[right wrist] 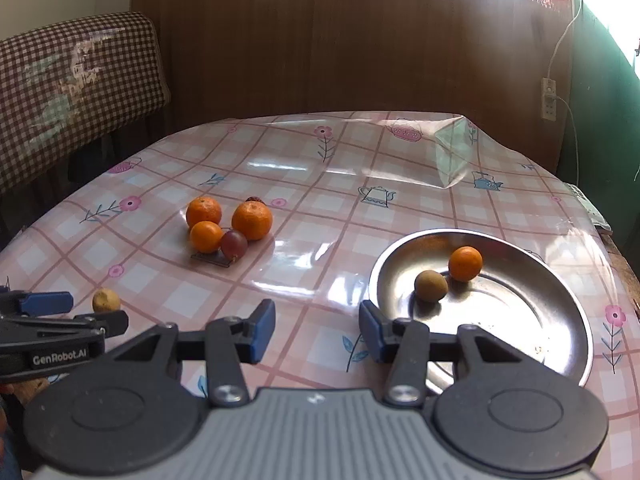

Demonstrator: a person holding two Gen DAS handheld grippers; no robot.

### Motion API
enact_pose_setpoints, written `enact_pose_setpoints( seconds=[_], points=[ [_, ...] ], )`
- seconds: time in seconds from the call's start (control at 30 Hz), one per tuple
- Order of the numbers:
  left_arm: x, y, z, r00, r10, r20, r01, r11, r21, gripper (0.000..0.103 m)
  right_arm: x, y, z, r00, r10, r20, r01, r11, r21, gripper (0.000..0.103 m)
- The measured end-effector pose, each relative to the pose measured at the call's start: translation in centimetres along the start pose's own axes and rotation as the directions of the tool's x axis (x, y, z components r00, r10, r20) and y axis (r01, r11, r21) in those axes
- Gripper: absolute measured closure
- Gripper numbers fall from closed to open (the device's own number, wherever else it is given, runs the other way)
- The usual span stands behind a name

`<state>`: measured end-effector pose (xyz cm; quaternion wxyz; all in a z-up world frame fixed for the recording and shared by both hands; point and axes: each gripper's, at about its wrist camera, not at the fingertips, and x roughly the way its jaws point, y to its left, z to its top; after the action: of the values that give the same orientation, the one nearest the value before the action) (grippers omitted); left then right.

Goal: Organize fruits
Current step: 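Grasp a second brown kiwi fruit with the left gripper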

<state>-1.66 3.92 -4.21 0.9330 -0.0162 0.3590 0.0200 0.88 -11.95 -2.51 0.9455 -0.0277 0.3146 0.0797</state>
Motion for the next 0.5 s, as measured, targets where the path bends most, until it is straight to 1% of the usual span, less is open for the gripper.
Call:
enact_pose_setpoints(
  seconds=[0.03, 0.13, 0.23, 0.3, 0.5],
  points=[
    [0.3, 0.2, 0.0, 1.000, -0.005, -0.008, 0.005, 1.000, -0.001, 0.050, 0.0, 0.0, 0.0, 1.000, -0.002, 0.000, 0.002, 1.000, 0.000, 0.055],
    [0.5, 0.2, 0.0, 1.000, -0.008, 0.000, 0.008, 1.000, 0.009, 0.061, 0.1, 0.1, 0.1, 1.000, -0.003, -0.003, 0.003, 1.000, 0.001, 0.055],
    [0.5, 0.4, -0.1, 1.000, -0.018, 0.010, 0.018, 1.000, 0.023, 0.074, 0.3, 0.2, 0.1, 1.000, -0.002, -0.008, 0.002, 1.000, 0.000, 0.055],
    [1.0, 0.1, 0.1, 1.000, -0.025, 0.010, 0.025, 0.999, 0.040, 0.074, 0.5, 0.3, 0.2, 1.000, -0.001, -0.013, 0.001, 1.000, 0.001, 0.055],
    [2.2, 0.0, 1.4, 0.999, -0.032, 0.022, 0.031, 0.999, 0.036, 0.074, 1.5, 0.8, 0.5, 0.999, 0.012, -0.030, -0.012, 1.000, -0.005, 0.055]
  ],
)
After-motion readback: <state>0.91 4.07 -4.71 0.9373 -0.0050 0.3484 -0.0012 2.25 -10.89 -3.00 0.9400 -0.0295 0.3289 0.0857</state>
